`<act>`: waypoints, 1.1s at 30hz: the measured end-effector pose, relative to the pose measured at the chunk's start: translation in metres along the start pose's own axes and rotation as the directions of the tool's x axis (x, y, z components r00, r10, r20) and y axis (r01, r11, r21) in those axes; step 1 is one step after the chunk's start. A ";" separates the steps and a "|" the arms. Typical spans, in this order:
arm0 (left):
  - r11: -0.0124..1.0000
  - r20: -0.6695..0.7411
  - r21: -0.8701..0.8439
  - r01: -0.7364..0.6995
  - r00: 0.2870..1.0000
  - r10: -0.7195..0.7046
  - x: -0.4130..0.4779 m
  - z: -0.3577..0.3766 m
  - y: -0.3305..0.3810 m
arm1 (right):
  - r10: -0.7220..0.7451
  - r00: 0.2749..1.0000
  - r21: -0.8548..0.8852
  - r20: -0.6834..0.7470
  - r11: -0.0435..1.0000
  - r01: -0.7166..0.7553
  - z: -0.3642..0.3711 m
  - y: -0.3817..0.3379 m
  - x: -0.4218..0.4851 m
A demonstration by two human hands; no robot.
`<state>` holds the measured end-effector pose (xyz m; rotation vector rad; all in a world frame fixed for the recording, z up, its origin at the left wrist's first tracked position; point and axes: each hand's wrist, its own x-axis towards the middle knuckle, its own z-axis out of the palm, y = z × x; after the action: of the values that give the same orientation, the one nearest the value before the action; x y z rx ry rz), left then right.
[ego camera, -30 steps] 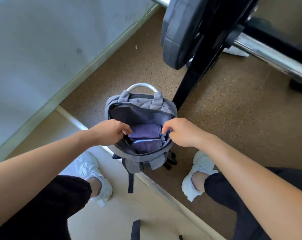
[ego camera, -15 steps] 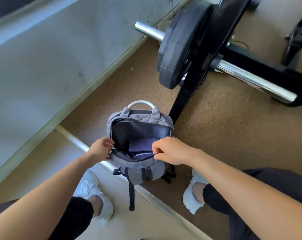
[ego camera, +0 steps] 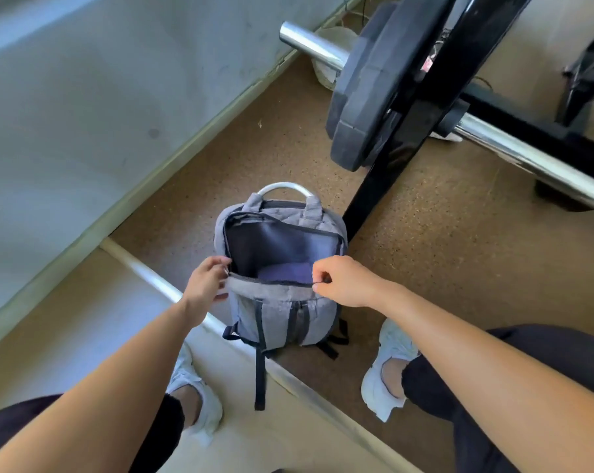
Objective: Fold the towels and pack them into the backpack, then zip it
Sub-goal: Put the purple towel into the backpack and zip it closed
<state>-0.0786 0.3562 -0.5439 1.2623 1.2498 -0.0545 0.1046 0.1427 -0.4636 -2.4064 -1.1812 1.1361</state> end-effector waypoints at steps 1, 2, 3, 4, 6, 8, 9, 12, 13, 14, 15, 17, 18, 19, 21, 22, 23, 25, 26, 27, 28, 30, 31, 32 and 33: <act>1.000 0.001 -0.026 -0.002 1.000 0.002 0.001 -0.002 0.001 | -0.010 0.999 -0.026 0.031 1.000 0.011 0.005 -0.001 0.000; 0.999 0.016 -0.039 0.013 1.000 -0.012 0.001 -0.004 0.001 | -0.017 0.999 -0.048 0.044 0.999 0.019 0.008 -0.002 0.001; 0.999 0.037 -0.030 0.026 0.999 -0.025 0.000 -0.006 0.001 | -0.020 0.999 -0.060 0.043 0.998 0.023 0.010 -0.004 0.002; 0.999 0.060 0.005 0.038 0.997 -0.038 -0.001 -0.007 -0.001 | -0.019 0.999 -0.065 0.032 0.998 0.021 0.010 -0.005 0.003; 0.994 0.115 0.088 0.062 0.991 -0.072 -0.002 -0.007 -0.007 | -0.014 1.000 -0.072 -0.001 0.997 0.014 0.009 -0.010 0.004; 0.993 0.144 0.103 0.056 0.987 -0.070 -0.002 -0.004 -0.013 | -0.017 1.000 -0.092 0.011 0.996 0.018 0.012 -0.012 0.004; 0.995 0.142 0.095 0.036 0.989 -0.049 -0.002 -0.002 -0.015 | -0.020 0.999 -0.110 0.046 0.994 0.025 0.015 -0.013 0.003; 0.983 0.147 0.179 -0.028 0.989 0.001 -0.002 -0.003 -0.026 | -0.031 0.979 -0.164 0.200 0.984 0.065 0.024 -0.019 -0.001; 0.976 0.161 0.214 -0.042 0.987 0.007 -0.003 -0.004 -0.029 | -0.029 0.966 -0.167 0.255 0.983 0.074 0.025 -0.023 -0.002; 0.968 0.175 0.248 -0.050 0.984 0.006 -0.006 -0.005 -0.030 | -0.018 0.951 -0.163 0.309 0.984 0.071 0.025 -0.027 -0.002; 0.961 0.184 0.272 -0.057 0.983 0.006 -0.010 -0.004 -0.032 | -0.001 0.935 -0.146 0.354 0.988 0.056 0.025 -0.030 -0.001; 0.950 0.189 0.301 -0.079 0.982 0.022 -0.014 -0.003 -0.036 | 0.024 0.923 -0.083 0.384 0.997 0.008 0.024 -0.035 0.007; 0.948 0.191 0.305 -0.092 0.981 0.034 -0.016 -0.004 -0.039 | 0.022 0.927 -0.062 0.375 0.998 0.001 0.025 -0.036 0.014; 0.945 0.193 0.309 -0.104 0.980 0.044 -0.016 -0.004 -0.043 | 0.007 0.929 -0.073 0.370 0.997 0.021 0.030 -0.036 0.024; 0.943 0.202 0.314 -0.111 0.978 0.048 -0.017 -0.006 -0.048 | -0.015 0.912 -0.190 0.409 0.976 0.101 0.048 -0.034 0.050; 0.942 0.211 0.316 -0.117 0.976 0.050 -0.018 -0.007 -0.051 | 0.004 0.894 -0.270 0.449 0.954 0.131 0.062 -0.033 0.062; 0.940 0.218 0.318 -0.124 0.974 0.056 -0.019 -0.008 -0.053 | 0.044 0.872 -0.361 0.487 0.920 0.155 0.077 -0.033 0.074; 0.938 0.224 0.319 -0.139 0.972 0.068 -0.017 -0.008 -0.057 | 0.146 0.822 -0.509 0.551 0.839 0.192 0.107 -0.028 0.091; 0.937 0.218 0.317 -0.145 0.973 0.076 -0.016 -0.008 -0.059 | 0.186 0.798 -0.552 0.574 0.807 0.209 0.119 -0.024 0.095; 0.937 0.211 0.316 -0.148 0.974 0.082 -0.015 -0.008 -0.061 | 0.213 0.783 -0.577 0.585 0.787 0.218 0.129 -0.021 0.098; 0.937 0.203 0.316 -0.148 0.975 0.085 -0.014 -0.008 -0.062 | 0.231 0.778 -0.595 0.584 0.774 0.217 0.135 -0.019 0.097; 0.942 0.191 0.302 -0.144 0.978 0.088 -0.012 -0.009 -0.062 | 0.251 0.792 -0.628 0.557 0.751 0.203 0.142 -0.015 0.094; 0.942 0.192 0.302 -0.145 0.977 0.089 -0.011 -0.008 -0.062 | 0.259 0.799 -0.643 0.543 0.740 0.197 0.145 -0.013 0.093; 0.940 0.193 0.310 -0.144 0.977 0.086 -0.012 -0.007 -0.062 | 0.266 0.801 -0.651 0.537 0.735 0.192 0.148 -0.013 0.091; 0.936 0.191 0.322 -0.141 0.978 0.082 -0.013 -0.007 -0.062 | 0.264 0.798 -0.645 0.541 0.739 0.193 0.149 -0.014 0.091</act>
<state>-0.1276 0.3295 -0.5745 1.5846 1.0413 -0.3005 0.0224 0.2015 -0.6064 -2.6156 -2.0744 1.8487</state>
